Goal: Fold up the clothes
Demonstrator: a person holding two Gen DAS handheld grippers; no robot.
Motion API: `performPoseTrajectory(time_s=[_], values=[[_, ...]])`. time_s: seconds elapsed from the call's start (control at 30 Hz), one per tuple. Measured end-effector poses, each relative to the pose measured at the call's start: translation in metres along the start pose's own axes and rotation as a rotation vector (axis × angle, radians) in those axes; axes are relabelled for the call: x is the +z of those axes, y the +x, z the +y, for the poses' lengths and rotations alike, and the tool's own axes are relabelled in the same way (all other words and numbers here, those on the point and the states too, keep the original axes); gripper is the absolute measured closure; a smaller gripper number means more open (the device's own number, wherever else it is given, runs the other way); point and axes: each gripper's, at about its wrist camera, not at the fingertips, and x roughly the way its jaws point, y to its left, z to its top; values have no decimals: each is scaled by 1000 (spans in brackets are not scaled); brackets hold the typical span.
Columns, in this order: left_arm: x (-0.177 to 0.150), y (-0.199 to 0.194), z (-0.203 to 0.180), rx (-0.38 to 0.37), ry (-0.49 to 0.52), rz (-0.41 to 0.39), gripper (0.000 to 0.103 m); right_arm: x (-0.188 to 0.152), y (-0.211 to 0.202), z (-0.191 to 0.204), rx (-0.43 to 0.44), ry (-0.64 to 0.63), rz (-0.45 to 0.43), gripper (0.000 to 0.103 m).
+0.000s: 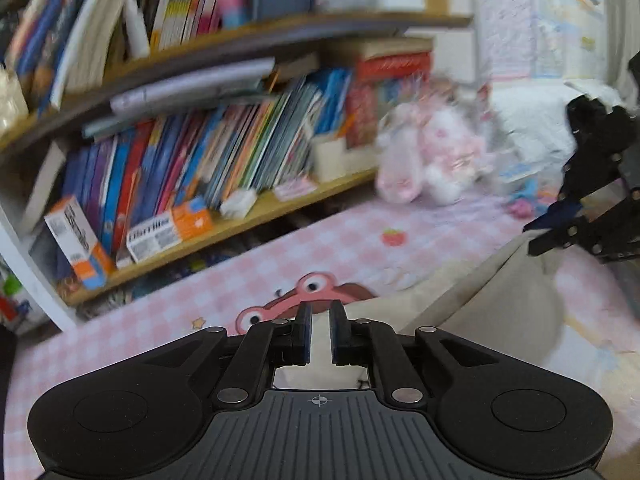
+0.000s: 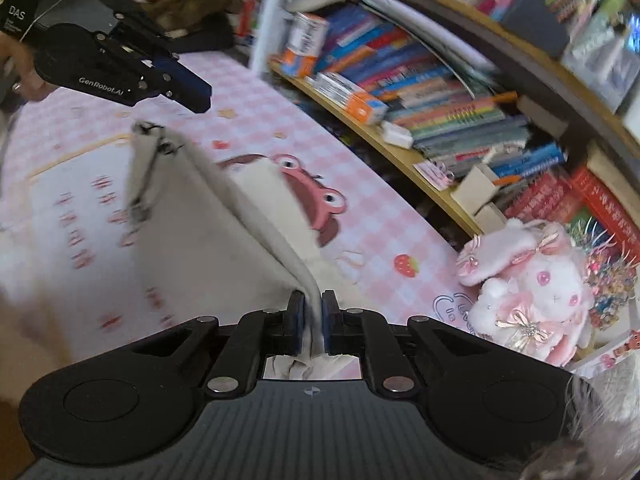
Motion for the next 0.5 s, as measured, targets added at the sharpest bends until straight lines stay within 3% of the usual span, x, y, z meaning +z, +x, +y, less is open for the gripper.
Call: performPoseTrajectory(time_s=[0.07, 0.17, 0.23, 0.3, 0.4, 0.5], values=[[-4, 13, 3, 16, 9, 8, 92, 4, 24, -10, -12, 30, 21, 96], [-18, 2, 17, -41, -48, -33, 90, 4, 39, -15, -16, 58, 24, 97], [-32, -5, 32, -94, -141, -44, 73, 1, 39, -13, -16, 57, 17, 97], [-47, -6, 47, -152, -258, -32, 66, -1, 38, -12, -28, 54, 8, 97], [-66, 4, 53, -233, -380, 12, 66, -3, 42, -10, -53, 51, -3, 97], [-74, 21, 42, -271, -396, 58, 66, -6, 47, -6, -76, 46, -7, 97]])
